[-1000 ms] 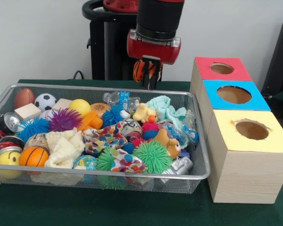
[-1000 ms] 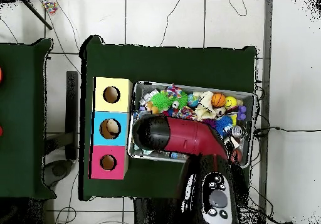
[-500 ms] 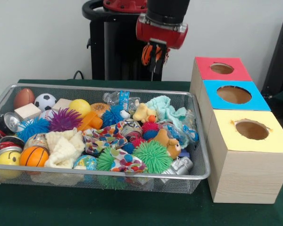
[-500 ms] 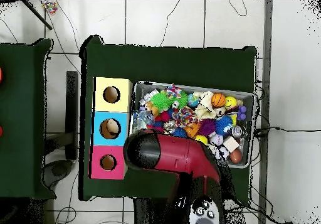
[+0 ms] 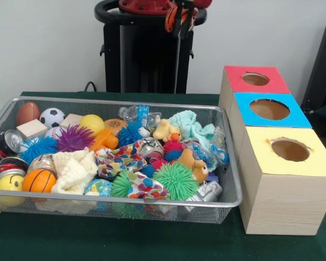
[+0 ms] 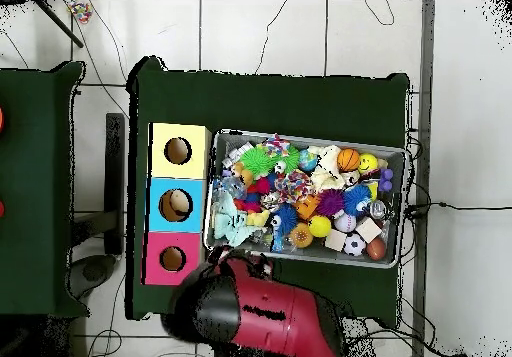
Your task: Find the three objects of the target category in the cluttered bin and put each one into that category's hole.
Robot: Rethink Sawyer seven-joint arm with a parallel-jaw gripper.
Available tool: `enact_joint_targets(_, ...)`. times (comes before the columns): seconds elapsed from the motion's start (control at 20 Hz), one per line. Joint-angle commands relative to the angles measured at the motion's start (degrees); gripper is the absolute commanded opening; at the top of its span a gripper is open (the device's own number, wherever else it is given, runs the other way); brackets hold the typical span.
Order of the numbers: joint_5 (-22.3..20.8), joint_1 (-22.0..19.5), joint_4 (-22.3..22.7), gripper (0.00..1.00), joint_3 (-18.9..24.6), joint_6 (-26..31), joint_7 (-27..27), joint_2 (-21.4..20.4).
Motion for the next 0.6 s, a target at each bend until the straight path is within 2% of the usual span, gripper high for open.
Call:
enact_joint_targets(0.05, 1.50, 7.01, 6.11, 0.00, -1.52, 0.84, 17.41, -1.67)
enact_joint_targets(0.4, 4.15, 15.92, 2.80, 0.00, -1.85, -1.86, 22.97, 4.92)
enact_joint_targets(0.6, 5.80, 17.71, 1.36, 0.00, -0.78, -2.15, 22.87, 7.16)
